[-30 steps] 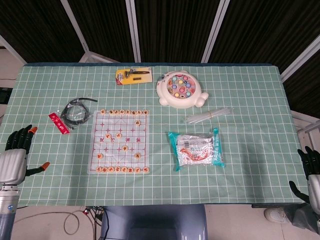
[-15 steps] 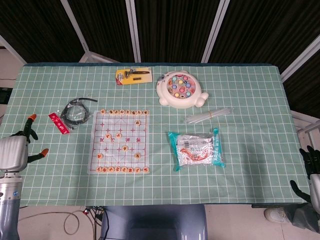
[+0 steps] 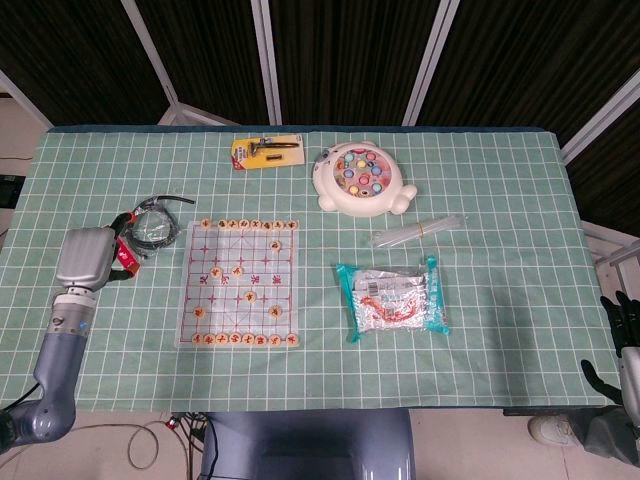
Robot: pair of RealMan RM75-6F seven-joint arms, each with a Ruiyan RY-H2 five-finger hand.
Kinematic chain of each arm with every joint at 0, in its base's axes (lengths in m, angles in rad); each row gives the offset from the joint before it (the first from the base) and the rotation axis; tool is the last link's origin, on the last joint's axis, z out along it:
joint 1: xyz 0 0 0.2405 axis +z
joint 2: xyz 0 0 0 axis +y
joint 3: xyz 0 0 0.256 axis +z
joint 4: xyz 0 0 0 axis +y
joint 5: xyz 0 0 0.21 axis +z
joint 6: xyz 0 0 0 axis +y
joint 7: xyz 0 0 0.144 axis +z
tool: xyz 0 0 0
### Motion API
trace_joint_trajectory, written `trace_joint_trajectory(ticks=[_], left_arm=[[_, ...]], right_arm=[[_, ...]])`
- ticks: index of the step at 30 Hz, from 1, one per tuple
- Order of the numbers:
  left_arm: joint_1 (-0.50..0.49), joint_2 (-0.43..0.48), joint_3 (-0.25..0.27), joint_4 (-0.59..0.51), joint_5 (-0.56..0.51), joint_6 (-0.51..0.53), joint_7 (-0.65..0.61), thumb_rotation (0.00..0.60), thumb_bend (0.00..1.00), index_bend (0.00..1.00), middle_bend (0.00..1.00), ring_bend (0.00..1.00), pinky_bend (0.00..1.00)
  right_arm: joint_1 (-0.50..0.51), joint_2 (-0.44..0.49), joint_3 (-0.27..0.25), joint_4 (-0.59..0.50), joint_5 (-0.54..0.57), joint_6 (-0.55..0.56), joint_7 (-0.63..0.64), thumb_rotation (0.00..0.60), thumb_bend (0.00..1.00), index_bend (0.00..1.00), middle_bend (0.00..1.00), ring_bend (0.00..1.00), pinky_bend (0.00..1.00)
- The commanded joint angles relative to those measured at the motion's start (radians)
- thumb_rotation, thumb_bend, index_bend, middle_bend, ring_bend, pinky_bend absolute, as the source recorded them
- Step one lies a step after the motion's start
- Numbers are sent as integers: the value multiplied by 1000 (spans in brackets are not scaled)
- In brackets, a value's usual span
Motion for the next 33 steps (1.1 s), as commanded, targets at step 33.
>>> trace_joint_trajectory(ticks=[33], left_arm=[[-433, -410, -58, 738, -446, -303, 222, 600, 203, 386, 954, 892, 973]], right_arm=[[7, 9, 11, -15, 32, -24, 15, 600, 344, 0, 0, 0, 0]])
